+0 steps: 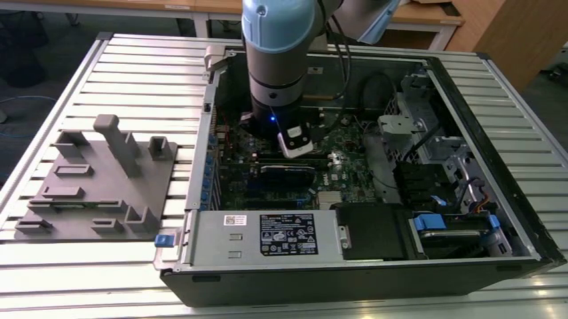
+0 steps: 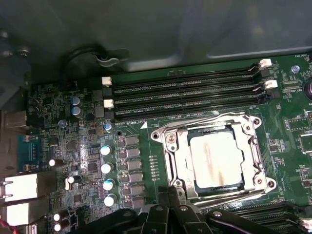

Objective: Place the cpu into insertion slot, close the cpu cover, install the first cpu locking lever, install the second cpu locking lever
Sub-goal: 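Install the second cpu locking lever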

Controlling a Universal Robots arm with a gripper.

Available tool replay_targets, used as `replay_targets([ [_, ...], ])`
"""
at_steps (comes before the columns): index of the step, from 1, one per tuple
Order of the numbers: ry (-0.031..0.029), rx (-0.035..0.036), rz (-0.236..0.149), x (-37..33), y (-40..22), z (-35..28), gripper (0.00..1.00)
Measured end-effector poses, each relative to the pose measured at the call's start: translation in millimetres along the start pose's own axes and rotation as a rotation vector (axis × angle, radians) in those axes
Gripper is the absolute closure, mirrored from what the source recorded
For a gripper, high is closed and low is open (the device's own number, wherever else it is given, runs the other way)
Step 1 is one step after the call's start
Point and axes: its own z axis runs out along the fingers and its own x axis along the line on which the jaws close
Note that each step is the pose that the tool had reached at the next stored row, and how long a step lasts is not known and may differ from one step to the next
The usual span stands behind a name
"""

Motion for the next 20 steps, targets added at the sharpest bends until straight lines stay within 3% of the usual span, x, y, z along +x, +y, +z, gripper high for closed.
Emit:
replay_targets([
  [5,0.0001,0.0002,0.0,0.1,0.3,-2.1,0.89],
  [15,0.0001,0.0001,0.0,-0.3,4.1,-20.0,0.89],
  [20,0.0,-0.0002,0.0,-0.3,4.3,-20.8,0.89],
])
